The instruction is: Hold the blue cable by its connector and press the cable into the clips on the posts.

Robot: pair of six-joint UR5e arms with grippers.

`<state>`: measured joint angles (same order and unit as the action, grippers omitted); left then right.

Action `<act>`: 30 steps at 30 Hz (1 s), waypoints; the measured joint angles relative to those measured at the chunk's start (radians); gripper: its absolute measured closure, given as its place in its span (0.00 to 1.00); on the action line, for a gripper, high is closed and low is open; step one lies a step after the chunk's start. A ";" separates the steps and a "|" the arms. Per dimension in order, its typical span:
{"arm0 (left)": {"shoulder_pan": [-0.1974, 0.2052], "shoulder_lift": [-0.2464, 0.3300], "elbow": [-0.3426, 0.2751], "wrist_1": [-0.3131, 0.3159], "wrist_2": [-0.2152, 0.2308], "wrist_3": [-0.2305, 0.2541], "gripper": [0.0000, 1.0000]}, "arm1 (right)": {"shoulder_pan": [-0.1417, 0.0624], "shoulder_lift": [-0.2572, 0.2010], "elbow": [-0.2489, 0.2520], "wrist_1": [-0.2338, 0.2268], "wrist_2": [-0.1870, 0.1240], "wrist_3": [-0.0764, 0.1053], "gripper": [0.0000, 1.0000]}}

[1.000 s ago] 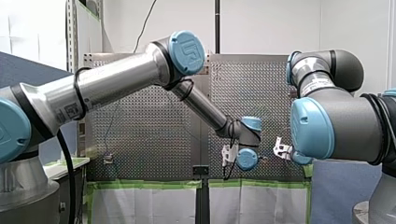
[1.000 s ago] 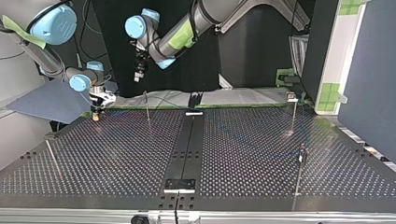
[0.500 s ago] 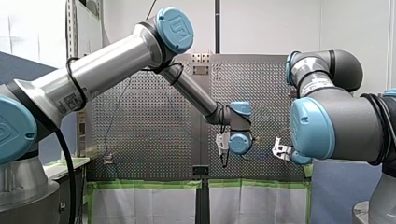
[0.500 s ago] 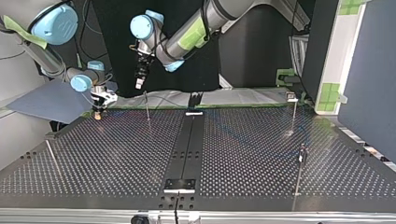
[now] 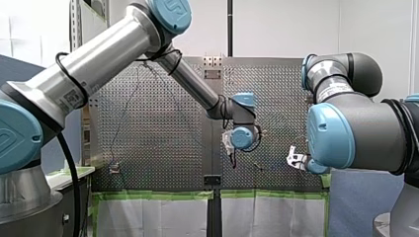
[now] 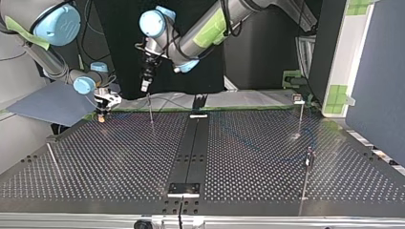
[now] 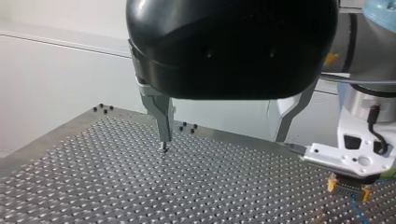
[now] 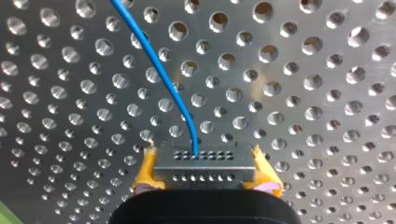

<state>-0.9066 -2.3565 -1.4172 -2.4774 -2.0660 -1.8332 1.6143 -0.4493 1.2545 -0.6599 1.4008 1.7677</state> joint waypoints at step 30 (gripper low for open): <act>0.053 0.291 -0.291 0.024 0.032 -0.006 0.00 | -0.012 -0.115 0.110 -0.024 -0.019 -0.006 1.00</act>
<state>-0.8538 -2.0652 -1.7086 -2.4531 -2.0344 -1.8387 1.6024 -0.5642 1.3649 -0.6838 1.3822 1.7617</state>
